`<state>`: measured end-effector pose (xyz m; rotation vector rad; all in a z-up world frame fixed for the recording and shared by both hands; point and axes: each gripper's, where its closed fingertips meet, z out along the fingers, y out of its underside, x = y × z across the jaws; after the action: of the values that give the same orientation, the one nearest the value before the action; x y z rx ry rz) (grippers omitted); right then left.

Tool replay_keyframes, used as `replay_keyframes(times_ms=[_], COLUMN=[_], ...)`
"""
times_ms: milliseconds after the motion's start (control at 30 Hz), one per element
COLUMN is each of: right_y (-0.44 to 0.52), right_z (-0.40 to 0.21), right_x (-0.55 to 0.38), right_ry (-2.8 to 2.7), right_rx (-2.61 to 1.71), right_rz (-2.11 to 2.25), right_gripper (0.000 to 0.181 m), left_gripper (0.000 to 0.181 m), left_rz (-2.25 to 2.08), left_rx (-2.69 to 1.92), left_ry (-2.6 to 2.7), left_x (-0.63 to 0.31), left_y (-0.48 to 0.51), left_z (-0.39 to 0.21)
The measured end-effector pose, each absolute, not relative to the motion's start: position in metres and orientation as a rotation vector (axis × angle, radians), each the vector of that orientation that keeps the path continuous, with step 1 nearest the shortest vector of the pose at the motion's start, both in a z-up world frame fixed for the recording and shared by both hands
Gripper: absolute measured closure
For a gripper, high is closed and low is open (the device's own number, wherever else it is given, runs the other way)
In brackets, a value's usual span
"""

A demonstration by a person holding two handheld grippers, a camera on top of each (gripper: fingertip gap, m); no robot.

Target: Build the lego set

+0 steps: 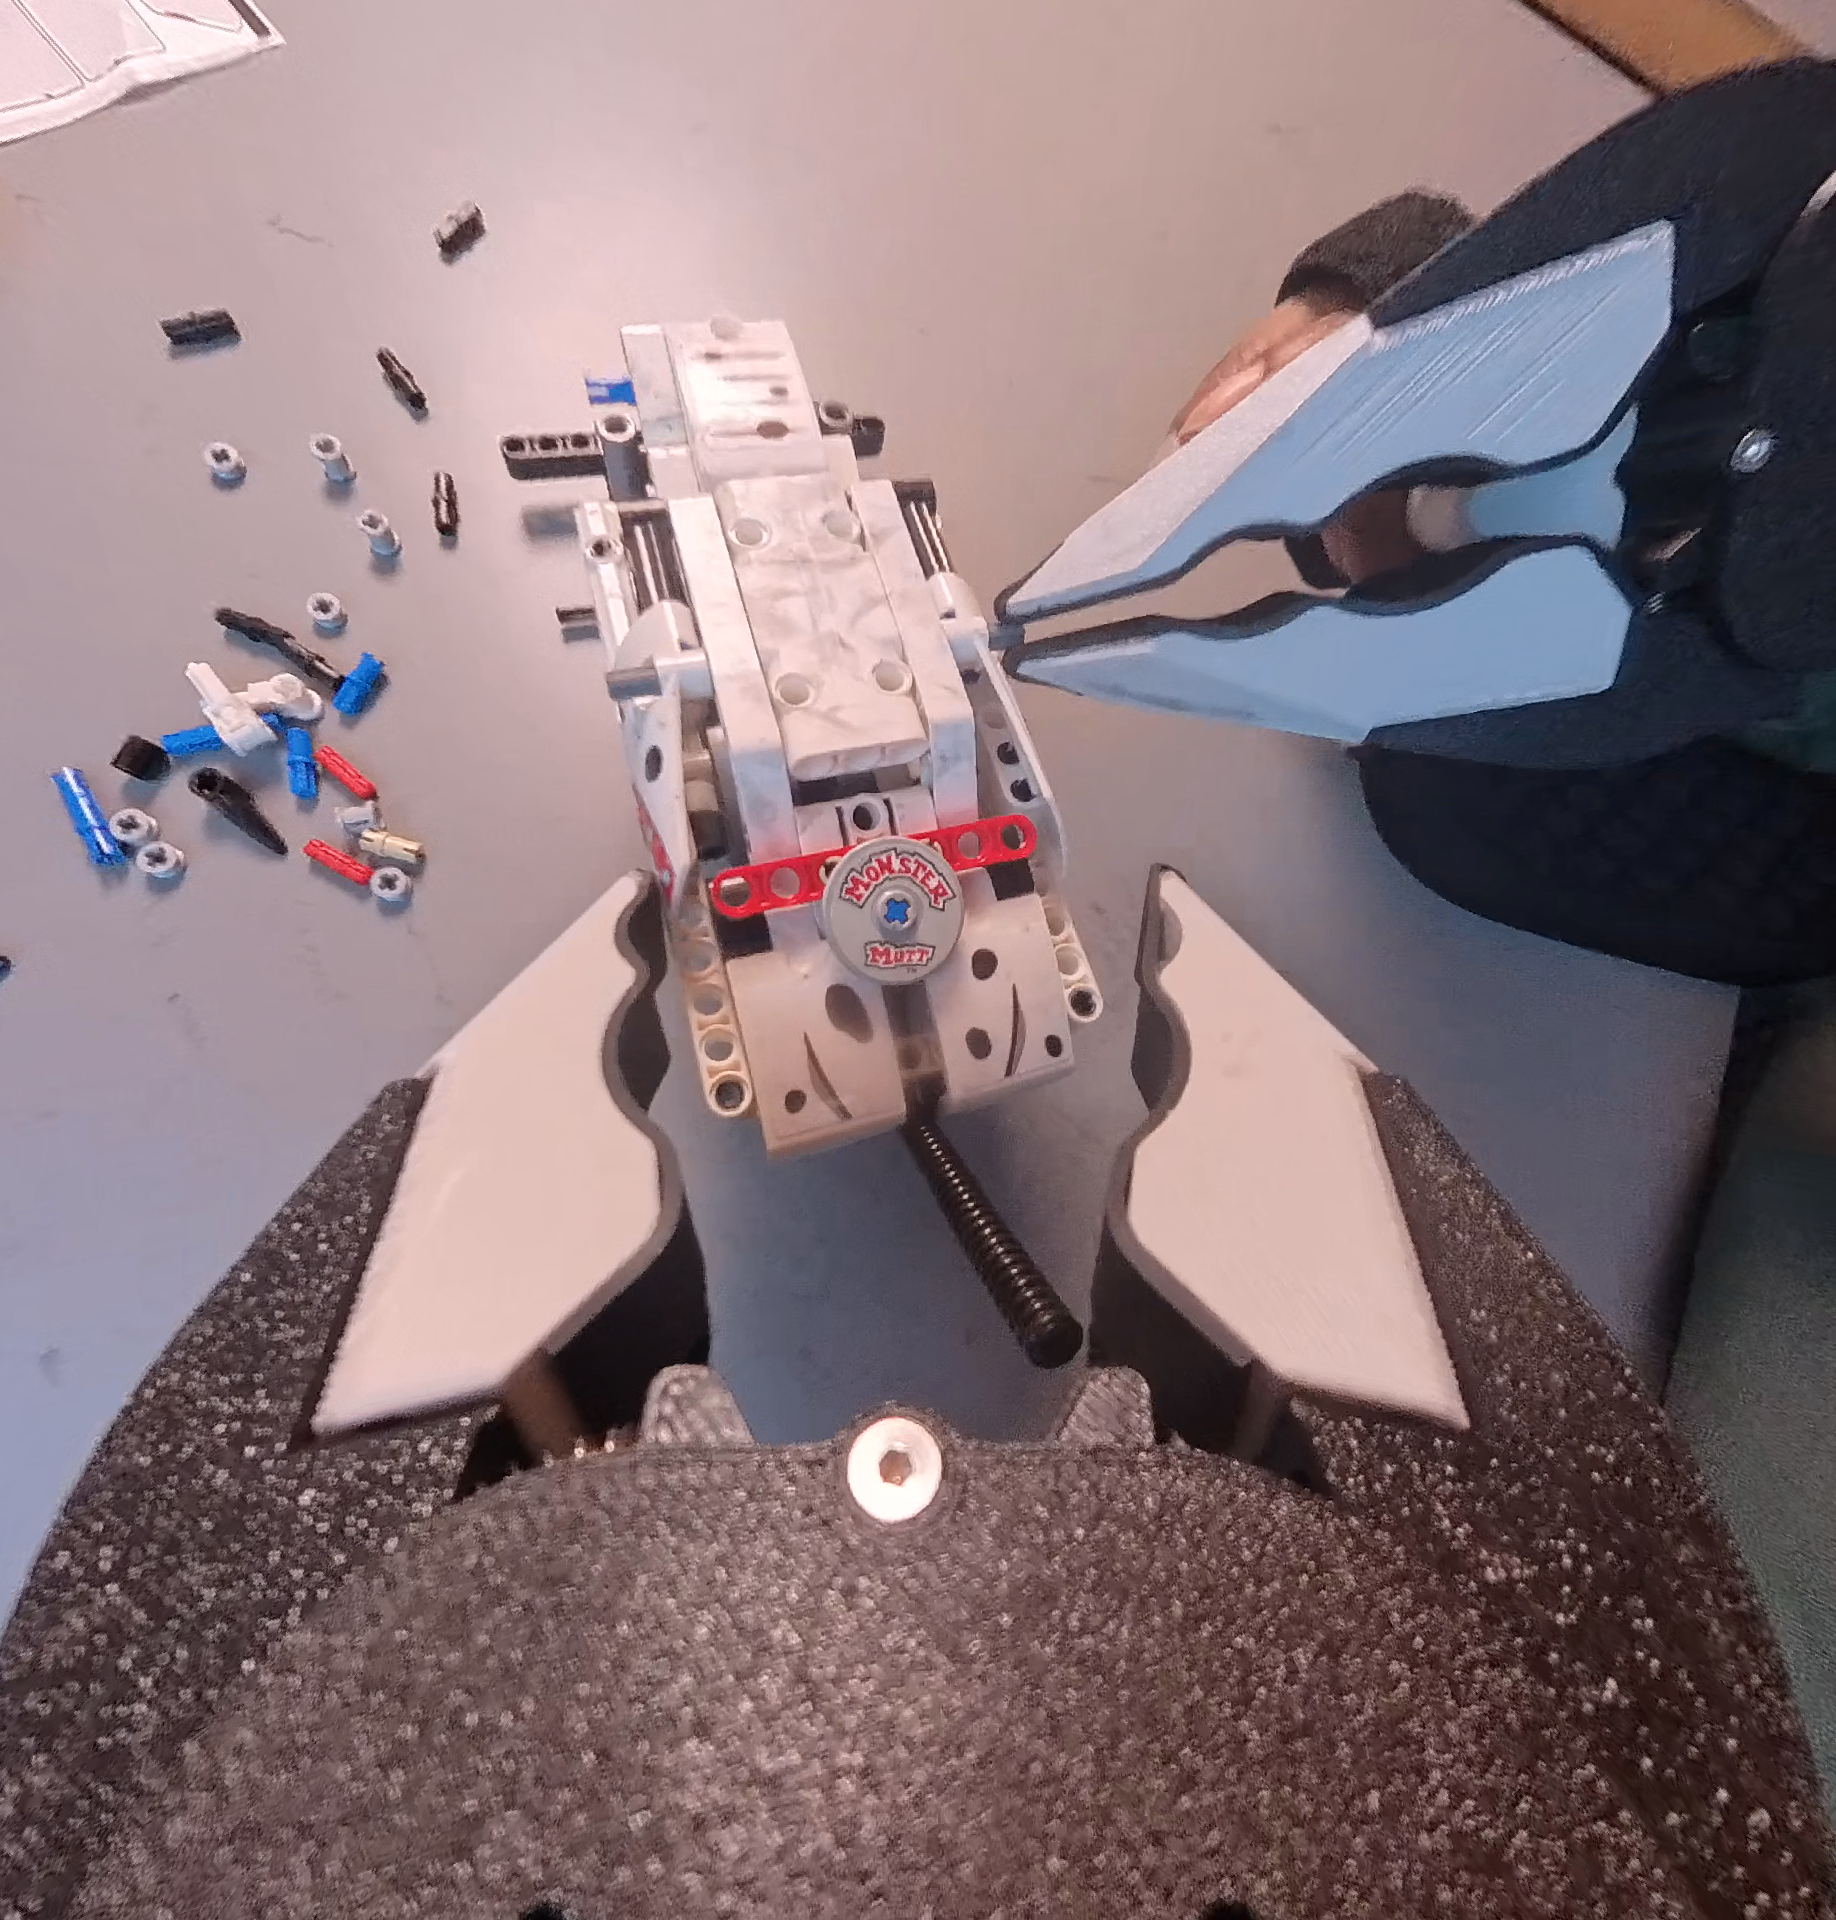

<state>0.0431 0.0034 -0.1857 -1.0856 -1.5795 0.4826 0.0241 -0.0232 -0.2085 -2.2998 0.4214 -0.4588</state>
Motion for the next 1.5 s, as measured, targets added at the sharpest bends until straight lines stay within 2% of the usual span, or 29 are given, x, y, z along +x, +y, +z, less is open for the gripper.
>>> replay_keyframes(times_ms=[100,200,233,300,500,633,800,933,1267,1500], right_y=[0.003,0.001,0.000,0.001,0.002,0.001,0.007,-0.002,-0.002,-0.001], right_z=[-0.185,-0.185,-0.185,-0.185,-0.185,-0.186,-0.174,-0.180,-0.187,-0.187], right_x=[0.041,0.037,0.036,0.036,0.036,0.050,0.037,0.022,0.011,0.007], right_ry=[-1.595,-1.593,-1.593,-1.576,-1.501,-1.462,-1.374,-1.450,-1.495,-1.513], right_rx=[-1.050,-1.031,-1.024,-1.030,-1.096,-1.145,-1.226,-1.258,-1.328,-1.335], right_rz=[0.474,0.480,0.472,0.466,0.521,0.585,0.701,0.804,0.909,0.908], right_gripper=[0.180,0.181,0.181,0.181,0.181,0.181,0.181,0.164,0.178,0.180], left_gripper=[0.087,0.082,0.092,0.100,0.103,0.103,0.102,0.101,0.101,0.102], left_rz=[-0.440,-0.330,-0.312,-0.243,-0.235,-0.168,-0.201,-0.198,-0.179,-0.149], left_rx=[-2.251,-2.336,-2.362,-2.374,-2.344,-2.355,-2.331,-2.335,-2.330,-2.306], left_ry=[0.383,0.441,0.461,0.492,0.477,0.361,0.385,0.371,0.419,0.407], left_x=[0.020,0.020,0.021,0.018,0.014,-0.024,-0.012,-0.010,-0.007,-0.010], left_y=[-0.011,0.001,0.003,0.006,0.008,0.008,0.007,0.005,0.001,0.002], left_z=[-0.191,-0.205,-0.211,-0.214,-0.214,-0.214,-0.213,-0.213,-0.214,-0.213])
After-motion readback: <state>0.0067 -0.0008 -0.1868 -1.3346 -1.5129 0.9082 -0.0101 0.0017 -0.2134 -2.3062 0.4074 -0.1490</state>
